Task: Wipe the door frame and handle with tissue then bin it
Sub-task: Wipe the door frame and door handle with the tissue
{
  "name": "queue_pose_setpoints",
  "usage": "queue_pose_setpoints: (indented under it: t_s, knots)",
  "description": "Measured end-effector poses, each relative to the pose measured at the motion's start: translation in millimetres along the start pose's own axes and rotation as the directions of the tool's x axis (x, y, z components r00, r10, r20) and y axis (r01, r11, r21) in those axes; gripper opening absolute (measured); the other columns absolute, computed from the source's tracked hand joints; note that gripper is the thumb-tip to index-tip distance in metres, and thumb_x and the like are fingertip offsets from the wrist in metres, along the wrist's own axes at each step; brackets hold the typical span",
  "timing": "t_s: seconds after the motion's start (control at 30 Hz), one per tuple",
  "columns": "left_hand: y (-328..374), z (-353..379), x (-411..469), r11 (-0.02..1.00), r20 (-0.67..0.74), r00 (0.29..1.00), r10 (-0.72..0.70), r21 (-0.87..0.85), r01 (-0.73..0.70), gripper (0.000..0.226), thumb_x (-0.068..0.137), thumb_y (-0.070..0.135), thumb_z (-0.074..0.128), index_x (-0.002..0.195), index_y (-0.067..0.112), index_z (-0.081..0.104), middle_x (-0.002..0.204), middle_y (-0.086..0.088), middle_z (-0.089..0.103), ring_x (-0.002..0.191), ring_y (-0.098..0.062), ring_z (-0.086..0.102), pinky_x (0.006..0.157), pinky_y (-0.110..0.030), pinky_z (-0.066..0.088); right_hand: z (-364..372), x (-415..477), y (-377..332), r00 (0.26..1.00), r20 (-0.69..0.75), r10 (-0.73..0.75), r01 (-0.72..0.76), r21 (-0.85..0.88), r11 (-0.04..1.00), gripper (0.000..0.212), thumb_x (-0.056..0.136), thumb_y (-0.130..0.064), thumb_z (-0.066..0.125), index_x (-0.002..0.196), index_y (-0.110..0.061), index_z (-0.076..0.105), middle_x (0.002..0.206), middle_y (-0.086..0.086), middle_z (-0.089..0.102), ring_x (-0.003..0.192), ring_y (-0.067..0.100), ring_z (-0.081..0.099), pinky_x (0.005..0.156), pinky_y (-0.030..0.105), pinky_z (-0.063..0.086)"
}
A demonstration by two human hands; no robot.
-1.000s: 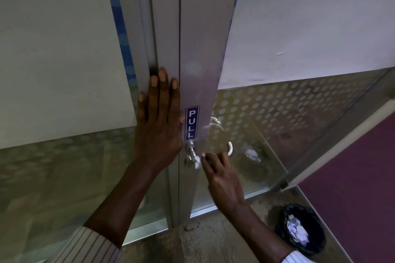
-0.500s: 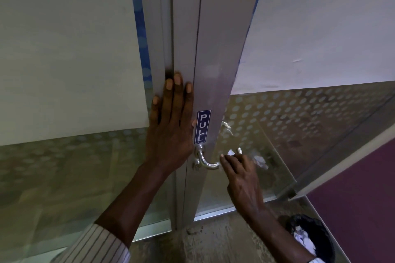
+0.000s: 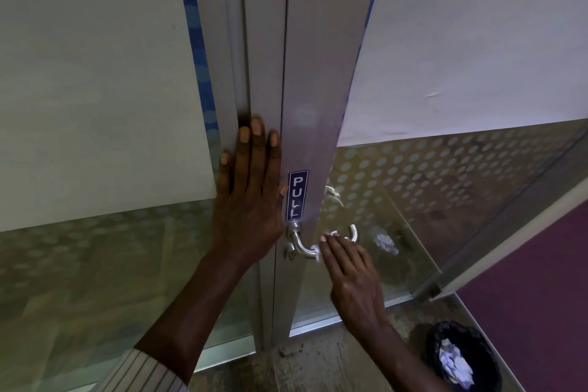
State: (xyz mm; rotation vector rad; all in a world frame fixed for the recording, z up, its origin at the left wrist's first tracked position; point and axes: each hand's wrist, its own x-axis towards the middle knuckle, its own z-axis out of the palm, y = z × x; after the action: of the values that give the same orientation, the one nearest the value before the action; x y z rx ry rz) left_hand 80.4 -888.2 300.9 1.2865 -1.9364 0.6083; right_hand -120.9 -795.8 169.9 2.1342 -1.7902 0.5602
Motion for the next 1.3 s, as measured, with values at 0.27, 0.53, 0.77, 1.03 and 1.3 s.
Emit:
queue_pose_setpoints:
  t_s: [0.27,0.53,0.77,1.03,1.3]
  knots:
    - [0.3,1.4,0.2,1.000,0.012,1.000,-0.003,0.006,0.003,0.087,0.110,0.033,0.050,0.169,0.009,-0.009,0.173,-0.008,-0.037,0.164,-0.026,-0.030,0.133,-0.044,-0.022,10.0,4.0,23.2,0.959,-0.047,0.281,-0.232,0.446,0.864,0.050,0.109,-0.006,0.048,0.159,-0.007,0.044,0.172,0.008,0.035,0.161,0.016,0.030,0.128,0.020,0.026]
    - [0.5,1.0,-0.3,1.000,0.007,1.000,-0.006,0.013,0.006,0.087,0.110,0.033,0.052,0.169,0.009,-0.008,0.173,-0.009,-0.036,0.164,-0.025,-0.030,0.134,-0.044,-0.020,-3.8,41.3,-12.4,0.435,0.420,0.796,-0.325,0.898,-0.296,0.029,0.107,-0.003,0.055,0.133,0.003,0.069,0.116,0.025,0.079,0.110,0.035,0.077,0.105,0.049,0.059]
    - [1.2,1.2,0.1,1.000,0.004,1.000,-0.011,0.009,0.011,0.087,0.111,0.033,0.053,0.169,0.010,-0.008,0.173,-0.008,-0.036,0.164,-0.025,-0.030,0.134,-0.043,-0.021,-9.7,34.3,-47.2,0.412,0.732,0.543,-0.198,0.654,-0.731,0.032,0.112,-0.013,0.043,0.127,0.002,0.067,0.112,0.026,0.075,0.099,0.034,0.068,0.095,0.044,0.053]
    - [0.5,1.1,0.6,1.000,0.009,1.000,-0.009,0.003,0.009,0.086,0.111,0.031,0.055,0.169,0.008,-0.005,0.173,-0.008,-0.038,0.164,-0.024,-0.030,0.134,-0.043,-0.021,-6.3,26.2,-31.7,0.385,0.700,0.601,-0.211,0.701,-0.681,0.016,0.103,-0.004,0.062,0.111,-0.002,0.075,0.113,0.019,0.081,0.098,0.027,0.072,0.098,0.044,0.054]
    - [1.3,2.3,0.6,1.000,-0.005,1.000,-0.006,-0.007,0.006,0.086,0.112,0.033,0.050,0.168,0.010,-0.010,0.173,-0.007,-0.038,0.164,-0.024,-0.031,0.133,-0.043,-0.022,-13.5,36.1,10.5,0.576,0.135,0.806,-0.553,0.791,0.263,0.025,0.101,-0.004,0.067,0.121,-0.012,0.080,0.112,0.008,0.082,0.093,0.004,0.077,0.079,-0.001,0.049]
